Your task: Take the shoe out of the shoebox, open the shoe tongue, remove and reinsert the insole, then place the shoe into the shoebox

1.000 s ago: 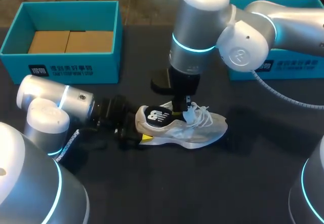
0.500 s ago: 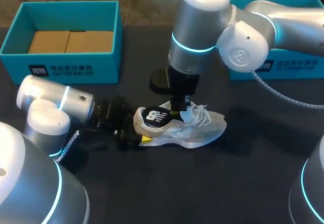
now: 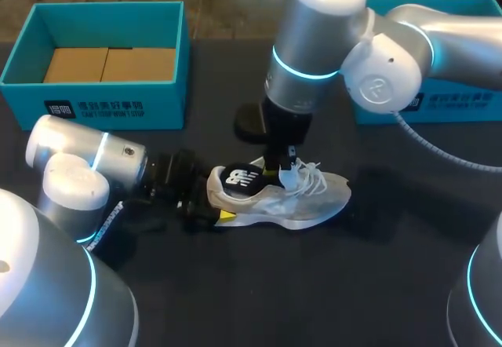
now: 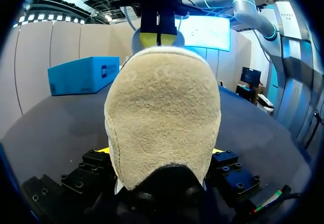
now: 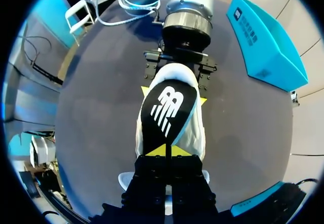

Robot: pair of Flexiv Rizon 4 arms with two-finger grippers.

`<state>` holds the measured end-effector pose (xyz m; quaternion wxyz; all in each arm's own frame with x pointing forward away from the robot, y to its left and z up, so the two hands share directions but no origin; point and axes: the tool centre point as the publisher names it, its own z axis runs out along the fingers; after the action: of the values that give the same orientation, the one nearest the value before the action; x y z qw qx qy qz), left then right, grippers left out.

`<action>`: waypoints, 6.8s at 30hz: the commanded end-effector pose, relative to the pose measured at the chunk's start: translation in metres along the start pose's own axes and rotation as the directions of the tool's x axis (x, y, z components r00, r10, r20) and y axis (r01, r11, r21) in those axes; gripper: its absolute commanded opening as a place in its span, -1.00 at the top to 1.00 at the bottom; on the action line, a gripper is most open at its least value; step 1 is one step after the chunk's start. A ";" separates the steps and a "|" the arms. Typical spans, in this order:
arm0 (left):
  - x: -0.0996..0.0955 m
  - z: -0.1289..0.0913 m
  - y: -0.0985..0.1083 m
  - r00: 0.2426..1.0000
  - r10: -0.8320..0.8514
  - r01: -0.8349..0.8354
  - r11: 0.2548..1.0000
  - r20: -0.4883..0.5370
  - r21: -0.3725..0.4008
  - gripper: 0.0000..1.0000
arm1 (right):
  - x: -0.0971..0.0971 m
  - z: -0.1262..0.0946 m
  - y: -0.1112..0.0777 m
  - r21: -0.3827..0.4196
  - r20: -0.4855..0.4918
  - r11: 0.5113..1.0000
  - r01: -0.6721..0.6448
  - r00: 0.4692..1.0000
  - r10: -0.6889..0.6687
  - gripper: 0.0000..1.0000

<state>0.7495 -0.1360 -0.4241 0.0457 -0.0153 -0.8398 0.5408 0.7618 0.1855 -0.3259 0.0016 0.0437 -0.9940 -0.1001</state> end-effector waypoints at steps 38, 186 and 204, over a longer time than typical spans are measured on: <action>-0.001 0.002 0.005 1.000 -0.001 0.001 1.000 -0.001 -0.003 1.00 | -0.020 -0.003 0.040 -0.194 -0.128 0.940 0.281 0.943 -0.308 1.00; -0.001 0.002 0.005 1.000 -0.001 0.001 1.000 -0.001 -0.003 1.00 | -0.017 -0.021 0.059 -0.483 -0.411 0.875 0.030 0.875 -0.256 1.00; -0.001 0.002 0.005 1.000 -0.001 0.001 1.000 -0.001 -0.003 1.00 | -0.034 -0.081 0.100 -0.576 -0.231 0.799 -0.174 0.972 0.046 1.00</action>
<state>0.7495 -0.1357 -0.4243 0.0456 -0.0153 -0.8397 0.5409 0.7973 0.2779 -0.2402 0.2318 0.0616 -0.8902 -0.3874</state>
